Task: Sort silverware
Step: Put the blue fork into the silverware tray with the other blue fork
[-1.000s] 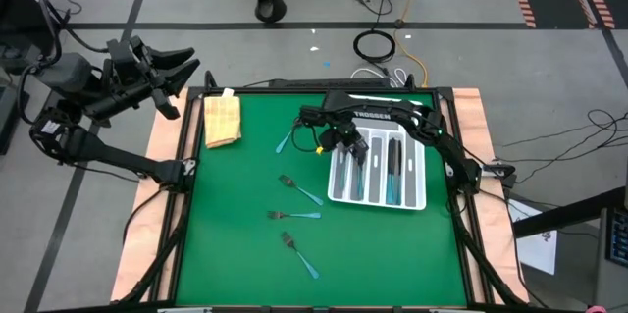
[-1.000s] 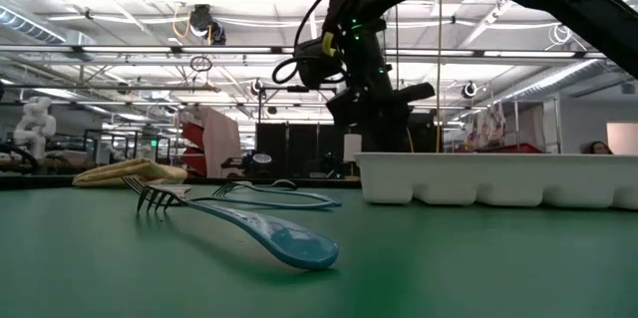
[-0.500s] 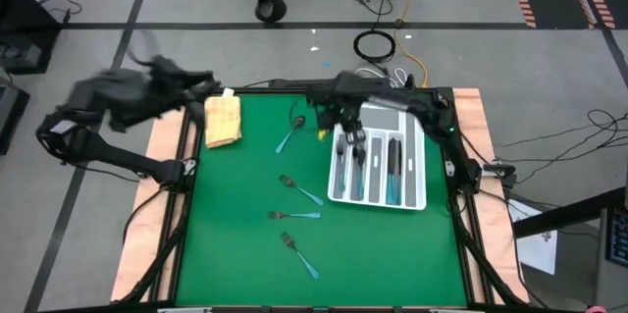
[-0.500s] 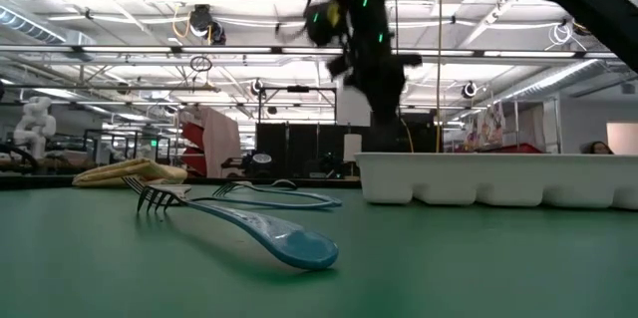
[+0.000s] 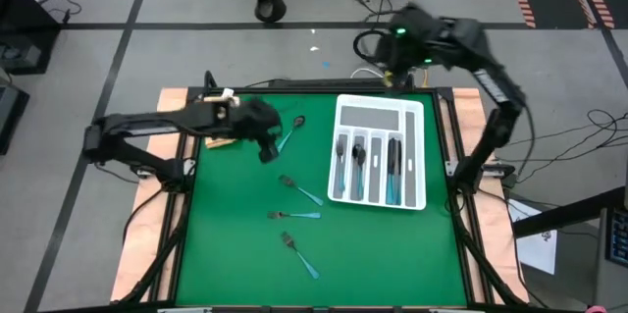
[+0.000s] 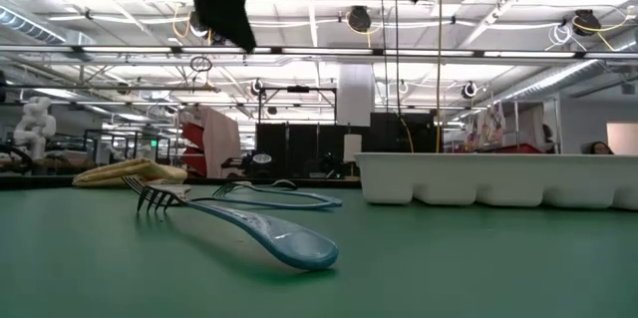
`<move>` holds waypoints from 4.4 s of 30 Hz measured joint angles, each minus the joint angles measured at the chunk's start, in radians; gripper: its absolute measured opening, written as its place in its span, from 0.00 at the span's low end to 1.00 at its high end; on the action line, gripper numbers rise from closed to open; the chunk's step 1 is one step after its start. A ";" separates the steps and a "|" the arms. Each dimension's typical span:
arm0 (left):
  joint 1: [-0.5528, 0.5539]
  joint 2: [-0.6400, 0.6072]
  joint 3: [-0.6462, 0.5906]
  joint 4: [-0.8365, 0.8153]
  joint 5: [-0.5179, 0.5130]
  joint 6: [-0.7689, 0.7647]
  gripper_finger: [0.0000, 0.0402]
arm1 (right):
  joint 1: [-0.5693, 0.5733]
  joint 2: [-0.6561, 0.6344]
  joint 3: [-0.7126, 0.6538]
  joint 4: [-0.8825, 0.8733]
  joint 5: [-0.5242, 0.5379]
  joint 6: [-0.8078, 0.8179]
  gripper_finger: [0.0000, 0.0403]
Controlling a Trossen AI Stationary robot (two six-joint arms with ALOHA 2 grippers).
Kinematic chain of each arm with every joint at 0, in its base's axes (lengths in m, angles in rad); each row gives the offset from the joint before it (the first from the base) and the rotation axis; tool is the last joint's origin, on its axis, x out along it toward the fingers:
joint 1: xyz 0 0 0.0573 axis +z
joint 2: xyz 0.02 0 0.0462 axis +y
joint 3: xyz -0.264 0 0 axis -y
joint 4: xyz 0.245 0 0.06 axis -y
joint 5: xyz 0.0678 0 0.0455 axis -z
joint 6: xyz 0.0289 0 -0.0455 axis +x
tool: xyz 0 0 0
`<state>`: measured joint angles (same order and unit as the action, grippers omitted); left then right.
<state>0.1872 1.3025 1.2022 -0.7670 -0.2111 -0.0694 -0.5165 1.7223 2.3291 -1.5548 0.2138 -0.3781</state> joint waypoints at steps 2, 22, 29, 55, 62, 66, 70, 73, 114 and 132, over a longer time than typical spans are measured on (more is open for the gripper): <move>-0.016 0.040 -0.052 0.028 0.028 0.099 0.35 | -0.009 -0.041 0.000 -0.002 -0.001 0.007 0.30; -0.104 0.318 -0.191 0.261 0.288 0.557 0.35 | -0.014 -0.122 -0.002 -0.016 -0.007 0.004 0.30; -0.147 0.324 -0.192 0.253 0.230 0.549 0.35 | -0.014 -0.121 -0.002 -0.016 -0.006 0.022 0.30; -0.249 0.324 -0.337 0.347 0.053 0.416 0.35 | -0.014 -0.121 -0.002 -0.016 -0.007 0.078 0.30; -0.267 0.324 -0.371 0.433 0.017 0.414 0.35 | -0.014 -0.121 -0.002 -0.016 -0.011 0.104 0.30; -0.266 0.324 -0.409 0.484 -0.028 0.414 0.35 | -0.014 -0.121 -0.002 -0.016 -0.013 0.118 0.30; -0.266 0.324 -0.450 0.559 -0.029 0.414 0.35 | -0.014 -0.121 -0.002 -0.016 -0.052 0.128 0.30; -0.267 0.333 -0.491 0.641 -0.035 0.413 0.34 | -0.014 -0.121 -0.002 -0.016 -0.066 0.132 0.30; 0.014 0.535 0.517 -0.192 0.151 1.357 0.00 | -0.056 -0.121 -0.002 -0.016 -0.052 -0.031 0.30; 0.030 0.937 0.783 -0.132 0.200 1.602 0.00 | -0.166 -0.121 -0.002 -0.016 -0.063 -0.079 0.30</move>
<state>0.2174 2.2395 1.9854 -0.8989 -0.0109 1.5329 -0.6821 1.6011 2.3272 -1.5709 0.1509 -0.4572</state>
